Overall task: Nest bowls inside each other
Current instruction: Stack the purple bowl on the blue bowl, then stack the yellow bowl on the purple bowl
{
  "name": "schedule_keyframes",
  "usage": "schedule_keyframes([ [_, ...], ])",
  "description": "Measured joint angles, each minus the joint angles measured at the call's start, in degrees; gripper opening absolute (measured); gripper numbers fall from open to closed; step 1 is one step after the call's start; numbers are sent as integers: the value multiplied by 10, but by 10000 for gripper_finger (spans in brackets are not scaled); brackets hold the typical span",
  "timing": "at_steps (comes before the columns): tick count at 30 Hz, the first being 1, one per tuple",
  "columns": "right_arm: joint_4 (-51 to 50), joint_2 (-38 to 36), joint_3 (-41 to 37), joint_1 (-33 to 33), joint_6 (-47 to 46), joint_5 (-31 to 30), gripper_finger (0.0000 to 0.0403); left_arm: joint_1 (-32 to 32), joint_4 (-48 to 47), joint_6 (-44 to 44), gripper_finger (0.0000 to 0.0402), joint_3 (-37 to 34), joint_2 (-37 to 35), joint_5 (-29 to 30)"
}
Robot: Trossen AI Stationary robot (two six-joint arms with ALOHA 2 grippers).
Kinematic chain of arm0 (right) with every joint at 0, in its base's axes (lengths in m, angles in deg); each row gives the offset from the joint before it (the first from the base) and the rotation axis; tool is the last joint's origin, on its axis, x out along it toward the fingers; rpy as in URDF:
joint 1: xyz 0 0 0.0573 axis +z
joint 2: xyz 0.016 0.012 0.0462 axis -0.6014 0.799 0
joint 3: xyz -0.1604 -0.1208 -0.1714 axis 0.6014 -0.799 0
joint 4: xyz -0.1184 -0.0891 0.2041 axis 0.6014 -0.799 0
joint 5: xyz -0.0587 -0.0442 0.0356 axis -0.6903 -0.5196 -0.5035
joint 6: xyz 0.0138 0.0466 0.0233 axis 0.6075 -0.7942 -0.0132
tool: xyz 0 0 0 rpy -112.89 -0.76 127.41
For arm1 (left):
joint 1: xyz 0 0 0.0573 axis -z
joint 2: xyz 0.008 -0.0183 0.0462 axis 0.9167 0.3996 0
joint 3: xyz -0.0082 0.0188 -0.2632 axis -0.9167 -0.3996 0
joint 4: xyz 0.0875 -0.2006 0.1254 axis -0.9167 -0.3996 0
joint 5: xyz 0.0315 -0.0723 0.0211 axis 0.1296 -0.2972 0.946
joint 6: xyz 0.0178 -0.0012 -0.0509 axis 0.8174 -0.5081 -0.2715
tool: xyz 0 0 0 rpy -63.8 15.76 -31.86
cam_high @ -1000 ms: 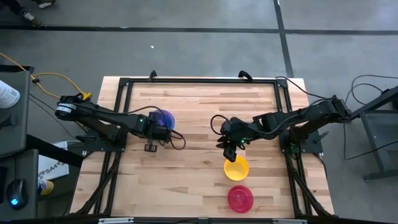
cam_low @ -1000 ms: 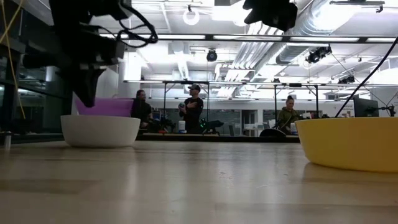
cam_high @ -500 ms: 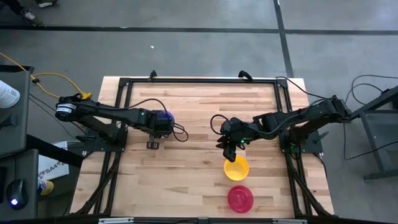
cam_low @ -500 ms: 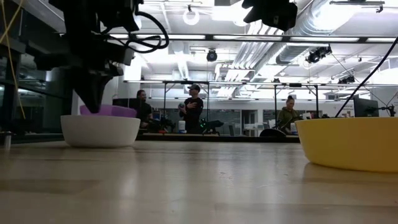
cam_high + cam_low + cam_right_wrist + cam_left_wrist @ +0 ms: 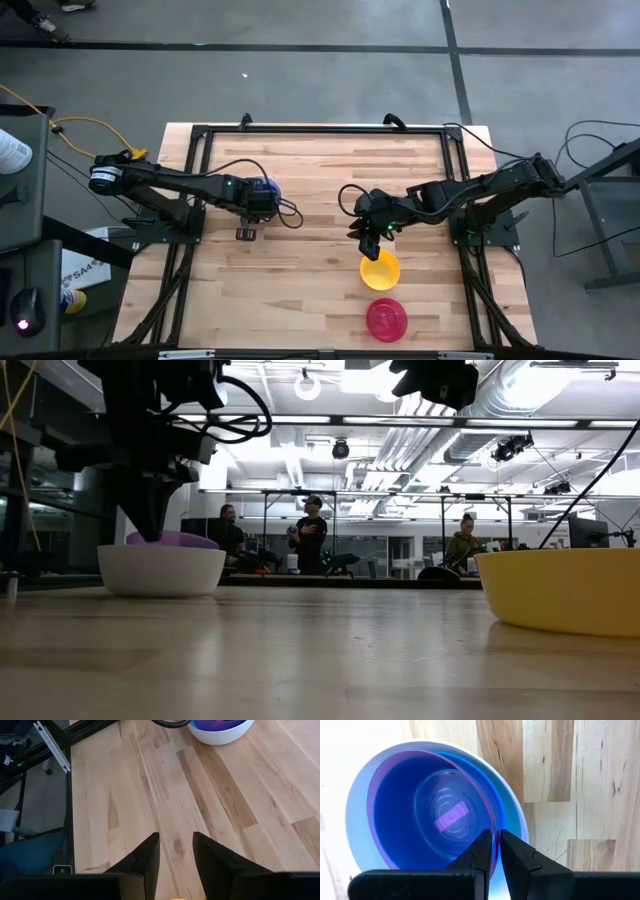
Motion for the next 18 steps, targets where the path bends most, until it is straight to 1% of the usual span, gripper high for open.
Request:
schedule_keyframes([
  [5, 0, 0, 0, 0, 0, 0, 110, 0, -4, -9, 38, 1, 0, 0],
  [8, 0, 0, 0, 0, 0, 0, 110, 0, -16, -9, 38, 18, 0, -1],
  [13, 0, 0, 0, 0, 0, 0, 110, 0, -11, -4, 38, 45, 0, -45],
  [18, 0, 0, 0, 0, 0, 8, 110, 0, -13, 3, 38, 46, 0, -48],
])
